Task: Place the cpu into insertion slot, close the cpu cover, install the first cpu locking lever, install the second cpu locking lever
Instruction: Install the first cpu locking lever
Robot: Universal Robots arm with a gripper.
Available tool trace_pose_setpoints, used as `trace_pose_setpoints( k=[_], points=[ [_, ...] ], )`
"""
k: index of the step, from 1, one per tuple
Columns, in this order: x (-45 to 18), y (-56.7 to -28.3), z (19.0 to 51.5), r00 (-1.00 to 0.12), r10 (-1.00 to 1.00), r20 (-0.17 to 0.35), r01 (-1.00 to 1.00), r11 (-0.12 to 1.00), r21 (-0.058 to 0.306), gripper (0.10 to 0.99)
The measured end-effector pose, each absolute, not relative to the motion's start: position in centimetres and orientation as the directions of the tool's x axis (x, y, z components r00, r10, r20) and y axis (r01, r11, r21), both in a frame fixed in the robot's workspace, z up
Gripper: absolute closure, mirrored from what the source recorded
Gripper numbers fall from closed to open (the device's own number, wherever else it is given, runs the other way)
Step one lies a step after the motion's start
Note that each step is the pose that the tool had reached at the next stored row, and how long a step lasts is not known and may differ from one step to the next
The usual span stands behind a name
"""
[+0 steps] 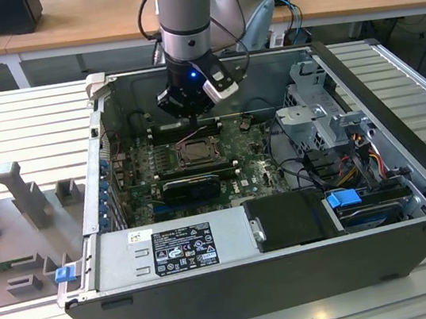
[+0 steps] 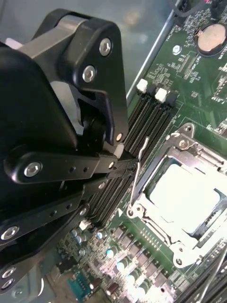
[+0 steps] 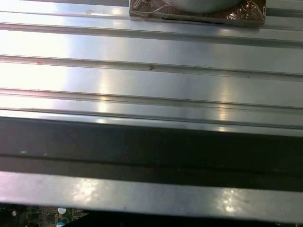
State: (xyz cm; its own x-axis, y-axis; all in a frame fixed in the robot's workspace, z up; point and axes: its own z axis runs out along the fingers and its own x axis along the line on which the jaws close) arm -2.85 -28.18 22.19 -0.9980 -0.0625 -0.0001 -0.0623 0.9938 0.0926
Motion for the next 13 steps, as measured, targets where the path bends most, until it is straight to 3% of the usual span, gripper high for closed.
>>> trace_pose_setpoints(
  k=[13],
  points=[
    [-2.12, -28.41, 21.49, -0.998, -0.062, -0.002, -0.062, 0.994, 0.092, 0.98]
  ],
)
